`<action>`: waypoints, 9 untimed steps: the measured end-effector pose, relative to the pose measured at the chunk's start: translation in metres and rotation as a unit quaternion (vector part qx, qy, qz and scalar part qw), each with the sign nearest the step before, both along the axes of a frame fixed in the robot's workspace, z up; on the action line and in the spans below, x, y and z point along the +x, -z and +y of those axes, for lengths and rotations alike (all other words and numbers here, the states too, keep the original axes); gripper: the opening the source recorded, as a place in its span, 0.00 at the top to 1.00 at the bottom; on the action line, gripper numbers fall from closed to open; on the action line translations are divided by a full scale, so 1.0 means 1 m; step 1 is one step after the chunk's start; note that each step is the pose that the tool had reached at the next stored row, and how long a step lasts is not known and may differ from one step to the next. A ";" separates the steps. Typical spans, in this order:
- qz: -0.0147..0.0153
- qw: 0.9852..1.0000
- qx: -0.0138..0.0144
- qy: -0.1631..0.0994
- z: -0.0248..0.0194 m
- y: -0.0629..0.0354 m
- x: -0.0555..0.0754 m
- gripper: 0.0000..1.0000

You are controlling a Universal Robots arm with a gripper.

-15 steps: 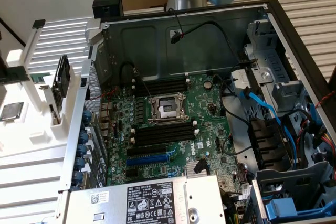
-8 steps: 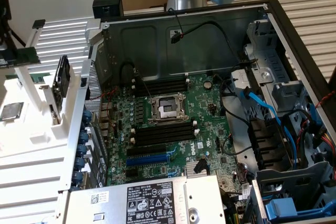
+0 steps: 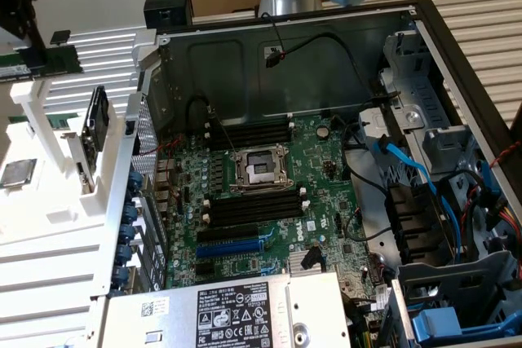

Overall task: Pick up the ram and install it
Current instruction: 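Pick up the ram and move it above insertion slot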

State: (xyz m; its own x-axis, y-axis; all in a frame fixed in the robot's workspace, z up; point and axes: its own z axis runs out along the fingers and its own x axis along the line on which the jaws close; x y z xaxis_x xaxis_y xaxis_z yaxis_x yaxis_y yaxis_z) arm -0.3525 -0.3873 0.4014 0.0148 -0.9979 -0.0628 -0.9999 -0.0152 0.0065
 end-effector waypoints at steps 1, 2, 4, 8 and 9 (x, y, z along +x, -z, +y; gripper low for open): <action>0.000 1.000 0.000 0.000 0.0000 -0.0023 0.004 0.86; 0.000 1.000 0.000 0.000 -0.0001 -0.0046 0.009 0.86; 0.000 1.000 0.000 0.000 -0.0001 -0.0081 0.018 0.86; 0.000 1.000 0.000 0.000 -0.0001 -0.0123 0.036 0.86; 0.000 1.000 0.000 0.000 -0.0001 -0.0128 0.041 0.86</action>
State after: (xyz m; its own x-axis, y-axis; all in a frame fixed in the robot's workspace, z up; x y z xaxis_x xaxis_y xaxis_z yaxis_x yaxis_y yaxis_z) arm -0.3116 -0.3874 0.4142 0.0148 -0.9979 -0.0628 -0.9999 -0.0153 0.0068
